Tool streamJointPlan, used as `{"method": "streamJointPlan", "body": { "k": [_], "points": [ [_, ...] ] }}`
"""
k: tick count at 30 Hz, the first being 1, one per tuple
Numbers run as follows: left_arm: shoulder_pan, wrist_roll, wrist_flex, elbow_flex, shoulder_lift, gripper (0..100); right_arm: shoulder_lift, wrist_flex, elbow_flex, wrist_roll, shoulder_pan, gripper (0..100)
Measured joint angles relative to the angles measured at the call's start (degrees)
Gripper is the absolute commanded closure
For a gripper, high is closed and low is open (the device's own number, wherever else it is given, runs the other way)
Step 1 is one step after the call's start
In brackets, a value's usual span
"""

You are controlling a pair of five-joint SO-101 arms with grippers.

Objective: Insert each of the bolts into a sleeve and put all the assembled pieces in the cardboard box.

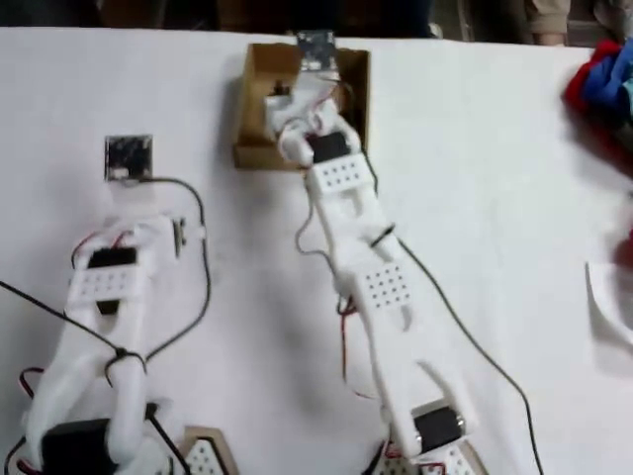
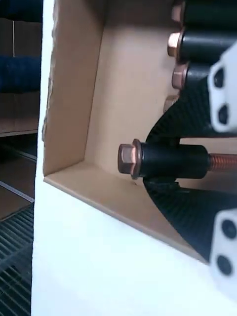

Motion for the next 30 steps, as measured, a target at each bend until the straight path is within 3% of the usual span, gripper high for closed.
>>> {"method": "streamJointPlan", "body": {
  "k": [19,25,30],
  "points": [
    [0.0,0.0,0.0,0.2,0.0,85,5.0,-2.0,-0.6,0.4,-0.7,97.1],
    [0.0,0.0,0.0,0.2,0.0,85,5.0,-2.1,-0.6,0.4,-0.8,82.8],
    [0.1,0.0,0.0,1.1,0.0,85,5.0,-2.1,-2.0,0.4,-0.8,87.9]
  ]
}}
